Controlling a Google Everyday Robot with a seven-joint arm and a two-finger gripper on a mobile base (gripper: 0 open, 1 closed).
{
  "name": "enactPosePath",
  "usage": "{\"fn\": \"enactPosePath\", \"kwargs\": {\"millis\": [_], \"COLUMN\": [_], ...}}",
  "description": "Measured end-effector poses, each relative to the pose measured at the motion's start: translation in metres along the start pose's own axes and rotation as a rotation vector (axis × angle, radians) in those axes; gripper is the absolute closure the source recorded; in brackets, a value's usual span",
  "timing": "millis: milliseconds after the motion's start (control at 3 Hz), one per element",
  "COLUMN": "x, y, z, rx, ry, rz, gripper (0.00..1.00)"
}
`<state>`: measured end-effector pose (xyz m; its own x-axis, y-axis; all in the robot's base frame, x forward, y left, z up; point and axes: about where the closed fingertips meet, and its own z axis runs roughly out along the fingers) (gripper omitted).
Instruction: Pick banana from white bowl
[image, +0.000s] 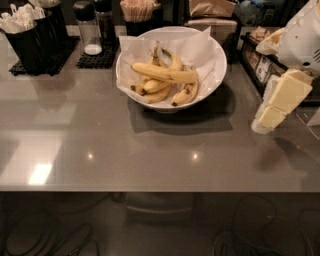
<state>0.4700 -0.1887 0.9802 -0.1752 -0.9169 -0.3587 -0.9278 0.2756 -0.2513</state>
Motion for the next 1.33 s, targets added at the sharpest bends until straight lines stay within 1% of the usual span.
{"fn": "enactPosePath", "kwargs": {"millis": [333,667,1000,1333], "x": [-0.035,-0.037,-0.058,-0.1], "y": [-0.015,-0.017,-0.027,-0.045], "z": [0.019,0.019,0.028,0.048], "rx": [-0.045,-0.047,-0.062,-0.112], "ry": [-0.102,-0.109,-0.201,-0.307], "rz": [-0.024,-0.024,-0.049,-0.103], "gripper": [0.0,0.0,0.0,0.0]}}
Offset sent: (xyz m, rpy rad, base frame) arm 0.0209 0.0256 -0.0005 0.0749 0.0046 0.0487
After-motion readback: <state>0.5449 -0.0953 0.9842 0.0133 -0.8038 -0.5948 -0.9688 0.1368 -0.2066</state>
